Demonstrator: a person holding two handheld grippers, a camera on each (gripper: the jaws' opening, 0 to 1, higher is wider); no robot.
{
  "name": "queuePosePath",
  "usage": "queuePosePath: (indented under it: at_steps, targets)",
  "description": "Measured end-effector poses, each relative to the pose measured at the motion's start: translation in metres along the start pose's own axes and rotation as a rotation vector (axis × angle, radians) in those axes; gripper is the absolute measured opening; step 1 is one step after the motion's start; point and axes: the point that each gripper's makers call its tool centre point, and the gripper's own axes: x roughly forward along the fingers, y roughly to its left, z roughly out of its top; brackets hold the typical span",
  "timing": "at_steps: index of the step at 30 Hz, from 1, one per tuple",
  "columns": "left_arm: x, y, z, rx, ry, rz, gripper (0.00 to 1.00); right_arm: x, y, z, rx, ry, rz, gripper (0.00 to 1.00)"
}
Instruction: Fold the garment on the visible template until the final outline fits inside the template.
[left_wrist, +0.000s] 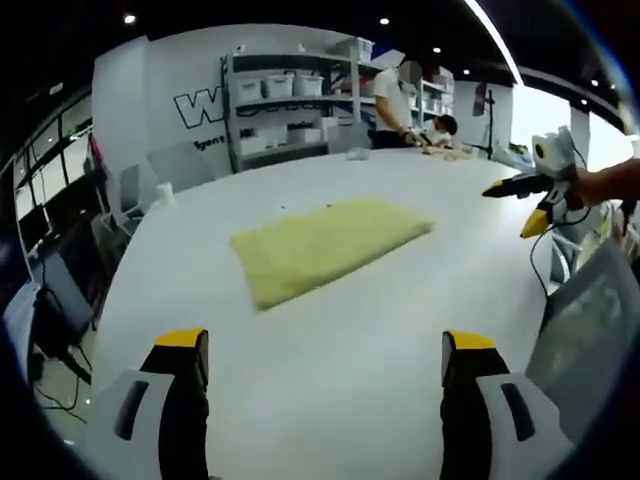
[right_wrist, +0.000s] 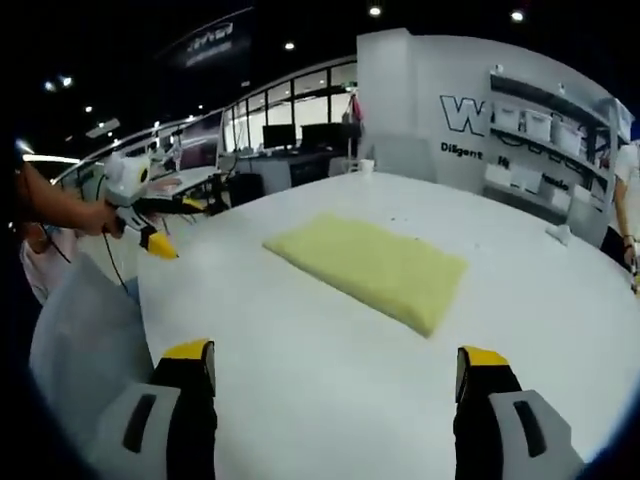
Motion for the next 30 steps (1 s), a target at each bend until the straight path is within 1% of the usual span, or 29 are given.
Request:
queuePosePath:
  at_steps: [3, 5, 10, 14, 16, 18, 21, 26, 30]
  targets:
    - [-0.002, -0.002, 0.001, 0.015, -0.005, 0.004, 0.98, -0.003, 0.004, -0.001, 0.004, -0.012, 0.003, 0.99]
    - [-0.003, -0.003, 0.001, 0.012, -0.007, 0.004, 0.98, -0.005, 0.003, -0.002, 0.002, -0.012, -0.003, 0.99]
    - [-0.01, -0.001, 0.0, 0.006, -0.018, 0.022, 0.99, -0.013, 0.001, 0.0, 0.014, -0.044, -0.024, 0.99]
    - [-0.012, 0.0, -0.004, 0.001, -0.016, 0.044, 0.99, -0.015, -0.009, -0.001, -0.004, -0.06, -0.084, 0.99]
    - [-0.011, -0.001, -0.005, -0.005, -0.02, 0.048, 0.99, -0.016, -0.013, -0.001, 0.018, -0.071, -0.111, 0.99]
    - [-0.009, -0.001, -0.007, 0.005, -0.011, 0.054, 0.99, -0.017, -0.014, -0.001, 0.034, -0.076, -0.115, 0.99]
    - [-0.009, 0.001, -0.007, 0.002, -0.014, 0.056, 0.98, -0.019, -0.016, -0.004, 0.025, -0.072, -0.132, 0.99]
    - [-0.009, 0.004, -0.011, -0.013, -0.012, 0.077, 0.98, -0.02, -0.014, -0.009, 0.03, -0.065, -0.127, 0.99]
    - [-0.01, 0.003, -0.013, -0.018, -0.011, 0.083, 0.98, -0.021, -0.01, -0.009, 0.034, -0.071, -0.119, 0.99]
